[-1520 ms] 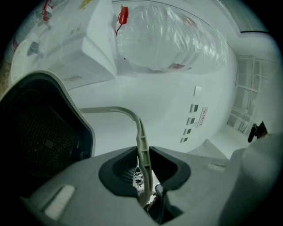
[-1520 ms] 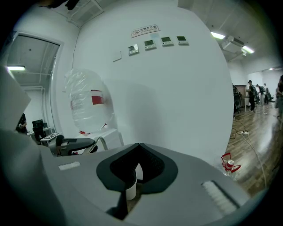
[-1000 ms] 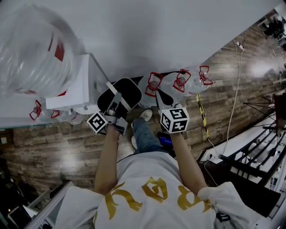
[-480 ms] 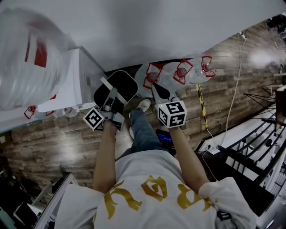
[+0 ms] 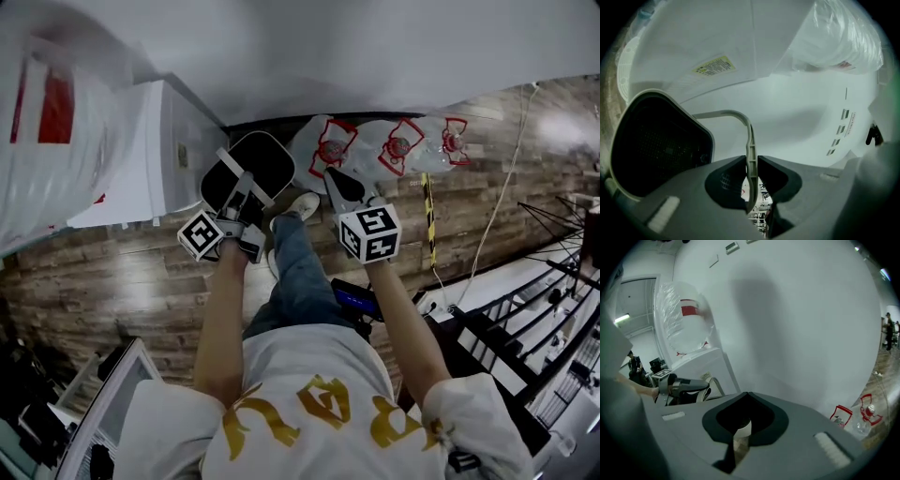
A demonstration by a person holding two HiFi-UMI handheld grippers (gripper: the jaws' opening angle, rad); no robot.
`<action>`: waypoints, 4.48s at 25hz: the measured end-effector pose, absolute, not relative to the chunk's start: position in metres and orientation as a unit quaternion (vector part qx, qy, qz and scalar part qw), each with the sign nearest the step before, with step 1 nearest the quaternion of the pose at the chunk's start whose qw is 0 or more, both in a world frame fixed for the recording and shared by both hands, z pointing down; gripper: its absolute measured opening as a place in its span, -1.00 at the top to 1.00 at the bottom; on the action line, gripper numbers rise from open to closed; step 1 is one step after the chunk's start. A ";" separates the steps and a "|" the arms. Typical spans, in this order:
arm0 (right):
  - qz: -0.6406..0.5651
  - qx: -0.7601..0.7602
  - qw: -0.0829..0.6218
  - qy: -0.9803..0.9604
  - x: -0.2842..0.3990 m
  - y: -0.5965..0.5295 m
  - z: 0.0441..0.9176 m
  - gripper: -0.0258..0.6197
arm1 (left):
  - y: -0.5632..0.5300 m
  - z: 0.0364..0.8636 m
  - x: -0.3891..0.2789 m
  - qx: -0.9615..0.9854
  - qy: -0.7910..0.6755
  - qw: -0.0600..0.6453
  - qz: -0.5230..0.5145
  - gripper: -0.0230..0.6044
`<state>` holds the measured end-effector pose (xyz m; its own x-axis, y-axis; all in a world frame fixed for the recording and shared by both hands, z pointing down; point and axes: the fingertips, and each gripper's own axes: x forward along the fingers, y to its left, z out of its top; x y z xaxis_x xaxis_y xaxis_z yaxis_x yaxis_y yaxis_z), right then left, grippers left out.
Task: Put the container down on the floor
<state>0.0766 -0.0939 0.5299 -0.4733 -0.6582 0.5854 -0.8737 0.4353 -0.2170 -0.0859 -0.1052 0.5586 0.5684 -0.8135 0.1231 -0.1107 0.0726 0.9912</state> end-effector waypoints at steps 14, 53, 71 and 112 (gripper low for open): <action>0.255 0.385 0.273 -0.844 0.056 -0.107 0.609 0.85 | -0.116 0.658 -0.085 0.598 -0.410 0.651 -0.225 0.68; 0.314 0.287 0.287 -0.858 -0.001 -0.095 0.806 0.85 | -0.136 0.920 -0.097 0.575 -0.481 0.657 -0.083 0.67; 0.319 0.352 0.272 -0.837 -0.026 -0.112 0.863 0.85 | -0.140 0.970 -0.085 0.602 -0.466 0.648 -0.010 0.67; 0.334 0.329 0.286 -0.836 -0.044 -0.097 0.882 0.85 | -0.096 0.999 -0.178 0.437 -0.637 0.626 0.109 0.57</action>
